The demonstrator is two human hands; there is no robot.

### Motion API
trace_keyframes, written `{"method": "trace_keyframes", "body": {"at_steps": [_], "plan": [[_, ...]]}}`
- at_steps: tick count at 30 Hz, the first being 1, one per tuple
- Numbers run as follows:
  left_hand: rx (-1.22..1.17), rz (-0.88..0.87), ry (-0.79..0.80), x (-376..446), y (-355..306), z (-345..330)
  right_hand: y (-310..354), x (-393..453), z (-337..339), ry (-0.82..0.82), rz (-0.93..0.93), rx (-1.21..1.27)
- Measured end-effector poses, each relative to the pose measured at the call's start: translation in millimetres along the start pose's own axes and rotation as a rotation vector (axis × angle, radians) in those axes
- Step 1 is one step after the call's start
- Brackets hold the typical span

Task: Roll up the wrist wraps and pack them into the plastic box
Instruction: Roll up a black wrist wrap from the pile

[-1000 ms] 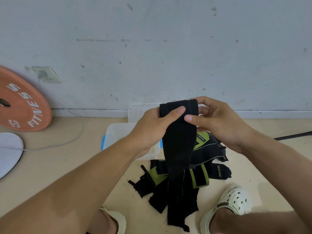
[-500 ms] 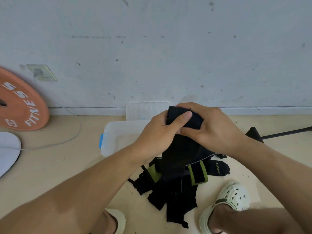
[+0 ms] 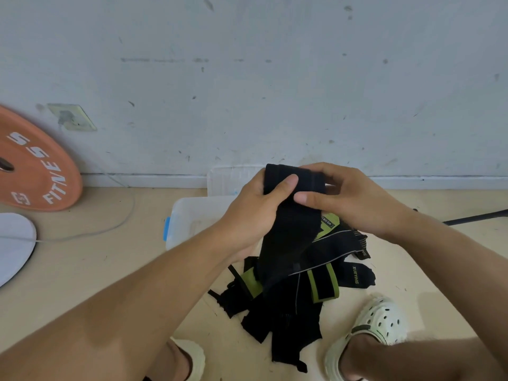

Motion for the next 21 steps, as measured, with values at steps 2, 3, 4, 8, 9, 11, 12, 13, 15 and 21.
{"method": "trace_keyframes", "body": {"at_steps": [2, 3, 4, 8, 9, 11, 12, 13, 15, 21], "plan": [[-0.029, 0.021, 0.020, -0.3, -0.6, 1.7, -1.6, -0.1, 5.6, -0.037, 0.021, -0.039], [-0.040, 0.031, 0.026, -0.2, -0.6, 1.4, -2.0, -0.4, 6.5, -0.066, 0.040, -0.066], [-0.046, 0.042, 0.023, 0.5, -0.7, 1.2, -2.1, -0.7, 6.4, -0.096, 0.059, -0.080], [0.009, 0.077, 0.058, 3.0, -4.3, 1.3, -3.5, -0.9, 2.5, -0.158, 0.141, -0.117], [0.045, 0.074, 0.075, 2.8, -6.0, 1.9, -4.1, -1.3, 1.4, -0.168, 0.159, -0.123], [0.085, 0.077, 0.089, 1.4, -8.7, 3.3, -5.2, -1.4, 0.7, -0.179, 0.188, -0.130], [0.088, 0.081, 0.086, 1.4, -8.7, 4.0, -5.6, -1.3, 0.7, -0.176, 0.194, -0.120], [0.089, 0.082, 0.078, 1.7, -8.3, 4.3, -5.7, -1.1, 0.6, -0.168, 0.196, -0.108], [0.087, 0.078, 0.042, 2.7, -7.2, 5.1, -4.6, -0.1, 1.2, -0.153, 0.191, -0.093], [0.061, 0.051, -0.027, 3.6, -5.8, 10.1, 2.1, -2.2, 5.8, -0.091, 0.070, 0.013]]}}
Point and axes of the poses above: each hand's wrist, its own x-axis towards the middle knuckle, its own z-axis out of the back of the hand, y = z × x, the point moved 2 cm from there along x, towards the middle knuckle, and after that the axes turned 15 degrees about x, right-handed, at the moved point
